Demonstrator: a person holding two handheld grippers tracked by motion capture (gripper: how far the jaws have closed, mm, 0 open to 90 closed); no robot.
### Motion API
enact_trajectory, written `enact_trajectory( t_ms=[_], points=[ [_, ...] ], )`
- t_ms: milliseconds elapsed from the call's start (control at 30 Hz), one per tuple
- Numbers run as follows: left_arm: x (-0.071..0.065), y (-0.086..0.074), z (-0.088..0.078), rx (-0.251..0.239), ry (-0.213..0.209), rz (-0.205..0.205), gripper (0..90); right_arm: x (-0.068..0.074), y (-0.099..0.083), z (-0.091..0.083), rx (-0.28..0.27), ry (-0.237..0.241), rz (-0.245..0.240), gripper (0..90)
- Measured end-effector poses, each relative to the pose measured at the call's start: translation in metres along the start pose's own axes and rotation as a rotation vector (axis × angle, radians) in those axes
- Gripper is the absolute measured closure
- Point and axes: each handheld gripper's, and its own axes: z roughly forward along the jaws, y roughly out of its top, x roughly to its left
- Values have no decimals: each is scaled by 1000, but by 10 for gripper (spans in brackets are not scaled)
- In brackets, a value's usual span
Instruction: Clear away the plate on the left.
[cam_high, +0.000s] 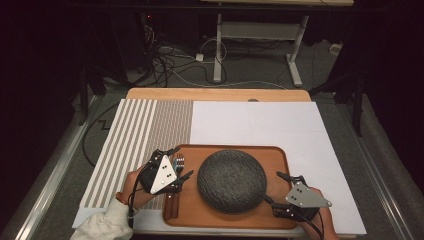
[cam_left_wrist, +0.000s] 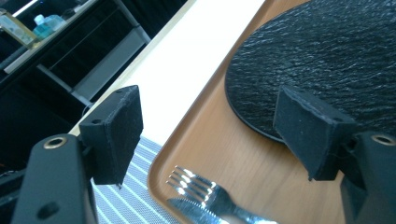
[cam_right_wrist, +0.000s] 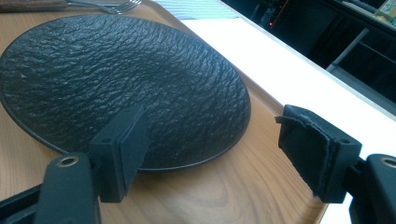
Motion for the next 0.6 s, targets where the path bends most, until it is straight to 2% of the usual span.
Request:
enact_trajectory(
  t_ms=[600],
  points=[
    [3, -20, -23, 15, 52, 26, 225, -2, 0, -3, -7, -14, 5, 249]
  ],
)
